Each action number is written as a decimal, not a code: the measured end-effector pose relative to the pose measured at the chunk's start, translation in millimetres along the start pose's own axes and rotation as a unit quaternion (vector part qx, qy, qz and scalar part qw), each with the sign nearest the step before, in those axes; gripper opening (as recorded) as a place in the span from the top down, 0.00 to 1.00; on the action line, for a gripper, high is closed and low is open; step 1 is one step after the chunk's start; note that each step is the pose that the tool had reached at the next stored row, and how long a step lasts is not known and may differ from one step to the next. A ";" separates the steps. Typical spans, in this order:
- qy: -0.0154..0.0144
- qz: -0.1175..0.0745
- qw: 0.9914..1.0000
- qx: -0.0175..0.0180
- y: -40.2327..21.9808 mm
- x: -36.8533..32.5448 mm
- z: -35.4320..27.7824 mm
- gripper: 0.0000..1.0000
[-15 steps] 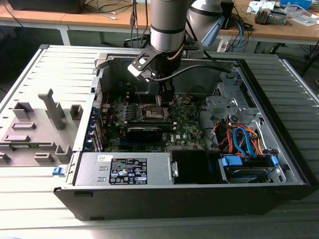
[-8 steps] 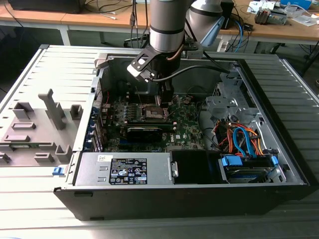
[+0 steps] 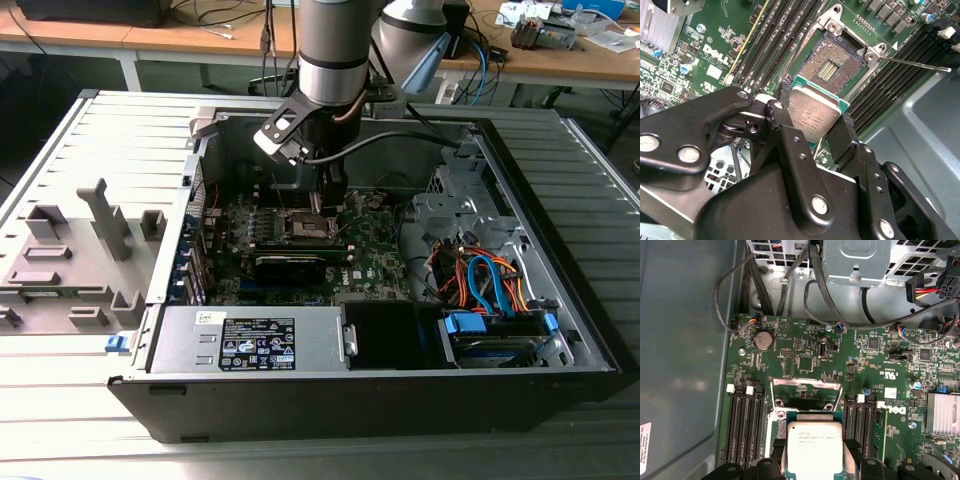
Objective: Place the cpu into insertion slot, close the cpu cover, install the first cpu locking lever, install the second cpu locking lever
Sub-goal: 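Place the cpu into insertion slot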
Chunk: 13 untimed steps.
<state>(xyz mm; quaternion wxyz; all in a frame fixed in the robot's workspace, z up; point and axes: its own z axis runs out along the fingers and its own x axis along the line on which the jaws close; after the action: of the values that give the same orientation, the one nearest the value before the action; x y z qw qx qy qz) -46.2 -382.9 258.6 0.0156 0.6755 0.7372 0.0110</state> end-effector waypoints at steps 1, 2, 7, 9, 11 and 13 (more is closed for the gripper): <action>0.000 0.000 1.000 0.000 -0.1 0.0 0.1 0.46; 0.000 0.000 1.000 0.000 -0.2 0.0 0.1 0.46; -0.001 0.000 1.000 0.000 -1.2 0.1 0.6 0.46; -0.001 0.000 1.000 0.000 -1.7 0.1 0.9 0.46; -0.001 0.000 1.000 0.000 -2.0 0.2 1.0 0.46; -0.001 0.000 1.000 0.000 -2.3 0.2 1.1 0.46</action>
<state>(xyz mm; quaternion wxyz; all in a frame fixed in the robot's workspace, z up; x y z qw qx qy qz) -48.5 -382.9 257.4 0.0164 0.6754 0.7372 0.0101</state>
